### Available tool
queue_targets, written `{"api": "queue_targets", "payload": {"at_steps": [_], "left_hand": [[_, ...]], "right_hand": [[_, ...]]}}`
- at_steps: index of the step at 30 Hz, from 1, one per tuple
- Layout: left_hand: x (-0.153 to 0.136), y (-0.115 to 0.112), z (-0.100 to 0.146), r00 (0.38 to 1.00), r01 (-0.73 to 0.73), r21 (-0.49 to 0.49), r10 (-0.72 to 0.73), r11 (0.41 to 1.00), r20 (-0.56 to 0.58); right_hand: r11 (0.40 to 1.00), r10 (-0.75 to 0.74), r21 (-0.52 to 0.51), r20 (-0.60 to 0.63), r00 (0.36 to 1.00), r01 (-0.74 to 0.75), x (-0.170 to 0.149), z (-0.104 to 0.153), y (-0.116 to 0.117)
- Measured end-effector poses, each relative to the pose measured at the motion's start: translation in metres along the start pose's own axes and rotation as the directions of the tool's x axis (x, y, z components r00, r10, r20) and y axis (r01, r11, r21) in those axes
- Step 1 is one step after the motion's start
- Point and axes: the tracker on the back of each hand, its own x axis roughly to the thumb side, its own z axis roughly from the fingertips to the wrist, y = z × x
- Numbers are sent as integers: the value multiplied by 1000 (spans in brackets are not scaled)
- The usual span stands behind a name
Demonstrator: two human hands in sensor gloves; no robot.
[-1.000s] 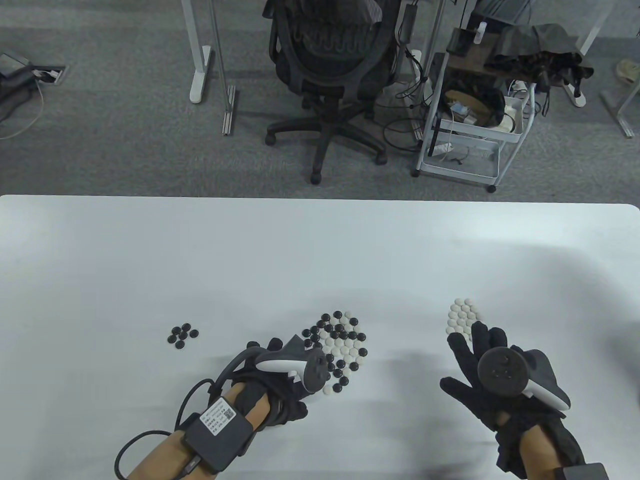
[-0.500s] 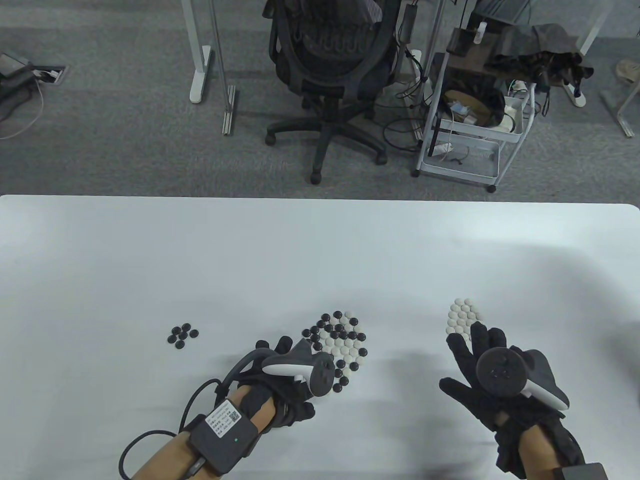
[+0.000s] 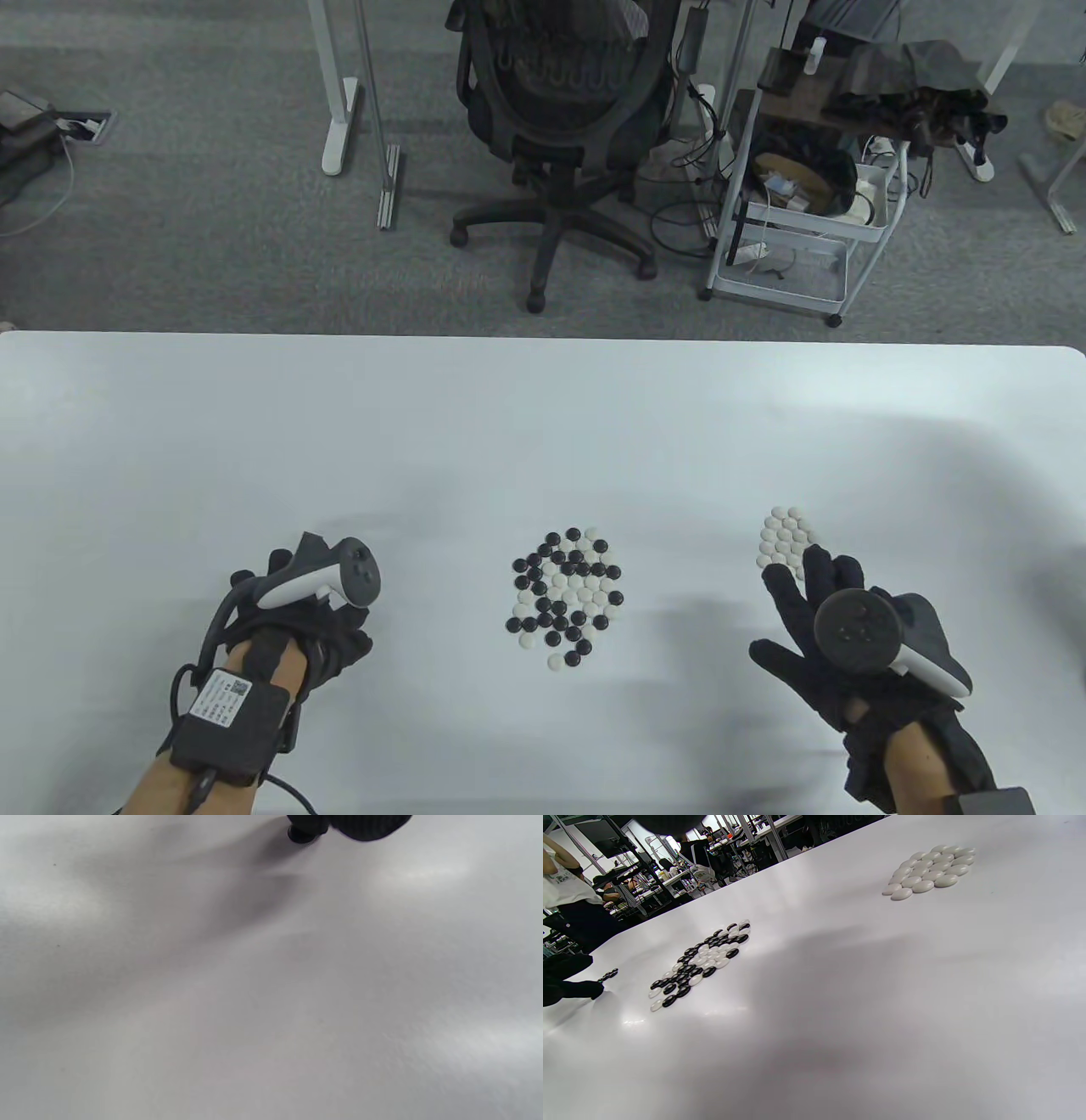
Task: Go stone sorting task
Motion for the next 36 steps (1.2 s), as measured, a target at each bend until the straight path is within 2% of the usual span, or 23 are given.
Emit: {"api": "queue_targets", "payload": {"at_steps": [7,15,18,21,23,27,32,36], "left_hand": [[-18,10,-10,993,-113,22,114,993,-36],[-29,16,-15,984,-158,37,161,987,-74],[-28,24,-10,978,-202,64,205,977,-41],[-20,46,1,959,-284,164,280,945,46],[-9,58,4,955,-296,194,288,935,68],[23,75,-3,964,-261,175,247,949,99],[88,86,-15,968,-169,143,137,975,212],[151,87,-21,945,-59,123,16,991,327]], "right_hand": [[1000,1,4,-4,1000,-1,0,0,0],[1000,4,1,-2,1000,-4,0,0,0],[1000,3,-7,0,1000,-3,0,0,0],[1000,7,-21,0,1000,-7,0,-1,0],[999,16,-36,-8,1000,-17,0,-1,0],[997,30,-64,-20,999,-31,-3,-3,1],[998,30,-59,-19,999,-31,-3,-4,2],[998,28,-51,-14,1000,-28,-3,-5,3]]}}
